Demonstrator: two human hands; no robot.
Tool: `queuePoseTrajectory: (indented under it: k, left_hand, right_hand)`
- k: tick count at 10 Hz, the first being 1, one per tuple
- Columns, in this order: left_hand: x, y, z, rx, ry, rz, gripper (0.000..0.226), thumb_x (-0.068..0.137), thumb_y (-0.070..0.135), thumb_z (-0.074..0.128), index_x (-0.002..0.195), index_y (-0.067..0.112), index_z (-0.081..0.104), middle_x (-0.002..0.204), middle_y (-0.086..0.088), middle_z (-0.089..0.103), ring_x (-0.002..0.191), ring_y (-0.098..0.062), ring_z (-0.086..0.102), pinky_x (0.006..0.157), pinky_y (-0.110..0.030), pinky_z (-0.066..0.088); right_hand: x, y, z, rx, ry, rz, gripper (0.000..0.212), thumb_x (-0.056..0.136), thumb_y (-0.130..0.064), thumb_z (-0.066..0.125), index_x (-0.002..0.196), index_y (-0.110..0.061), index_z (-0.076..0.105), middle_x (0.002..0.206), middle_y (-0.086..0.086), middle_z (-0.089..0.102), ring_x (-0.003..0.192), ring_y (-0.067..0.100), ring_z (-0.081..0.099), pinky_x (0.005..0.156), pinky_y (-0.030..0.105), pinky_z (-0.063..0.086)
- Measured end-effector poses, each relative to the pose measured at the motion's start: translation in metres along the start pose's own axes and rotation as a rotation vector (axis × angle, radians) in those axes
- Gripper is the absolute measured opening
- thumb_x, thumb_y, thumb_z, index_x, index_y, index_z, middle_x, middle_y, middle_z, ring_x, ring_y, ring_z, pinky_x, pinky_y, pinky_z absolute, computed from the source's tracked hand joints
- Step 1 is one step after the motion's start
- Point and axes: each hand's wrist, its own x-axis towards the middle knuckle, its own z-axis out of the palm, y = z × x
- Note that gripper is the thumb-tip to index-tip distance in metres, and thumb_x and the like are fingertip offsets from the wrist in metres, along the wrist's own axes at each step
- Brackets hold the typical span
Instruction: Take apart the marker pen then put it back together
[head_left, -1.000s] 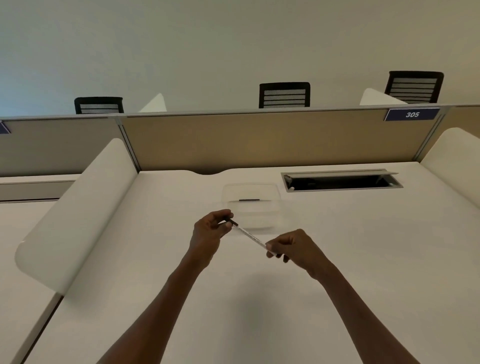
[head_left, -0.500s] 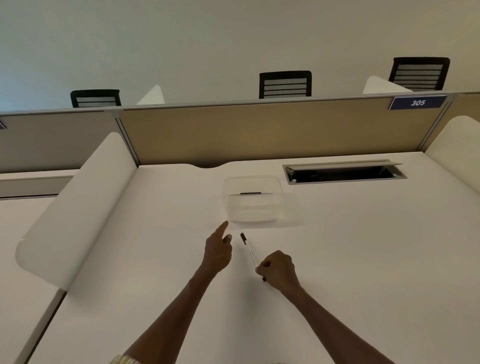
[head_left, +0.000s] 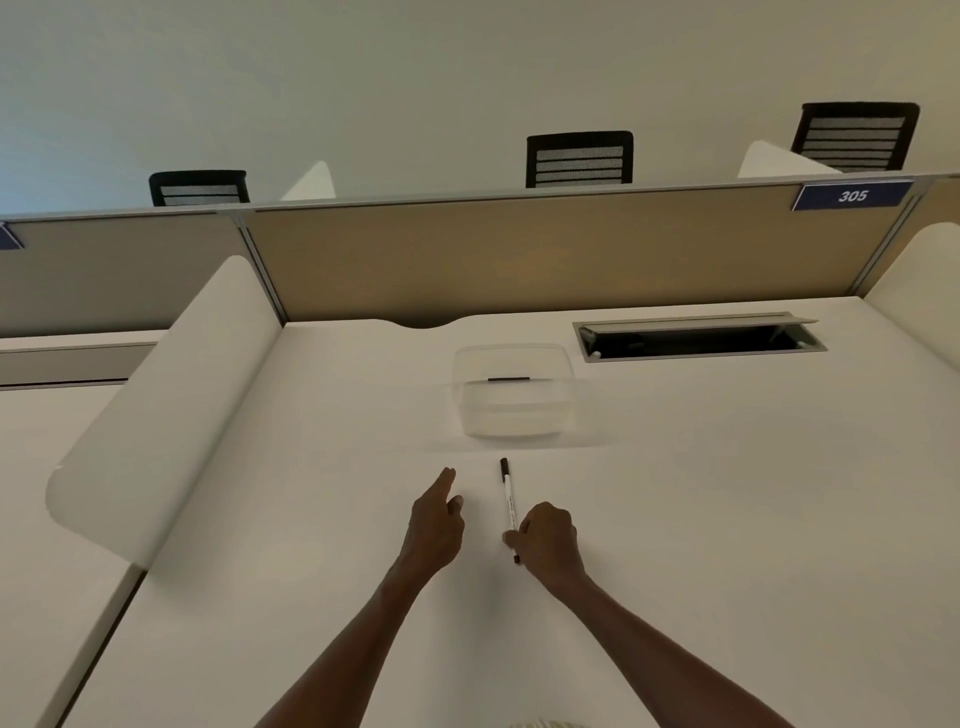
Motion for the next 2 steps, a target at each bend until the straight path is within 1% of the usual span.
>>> queuePoseTrajectory:
  k: [1, 2]
  left_hand:
    - [-0.0007, -0.002, 0.0016, 0.029, 0.014, 0.042, 0.048, 0.102, 0.007, 0.044, 0.15, 0.006, 0.036, 0.157, -0.009, 0.038, 0.146, -0.022, 0.033, 0.116, -0.026, 0.027]
    - [-0.0008, -0.0006, 0.0022, 0.059, 0.019, 0.102, 0.048, 0.103, 0.009, 0.041, 0.151, 0.007, 0.033, 0.16, -0.009, 0.032, 0.149, -0.021, 0.026, 0.121, -0.033, 0.023]
  right_hand:
    - [0.0047, 0.0028, -0.0023, -0.018, 0.028, -0.012, 0.039, 0.085, -0.033, 0.066, 0.056, -0.011, 0.052, 0.044, -0.005, 0.056, 0.036, 0.002, 0.055, 0.045, 0.011, 0.041]
    - [0.0105, 0.0067, -0.0079, -0.087, 0.162, -0.089, 0.046, 0.092, -0.032, 0.055, 0.052, -0.018, 0.037, 0.05, -0.003, 0.046, 0.056, 0.018, 0.049, 0.056, 0.026, 0.035]
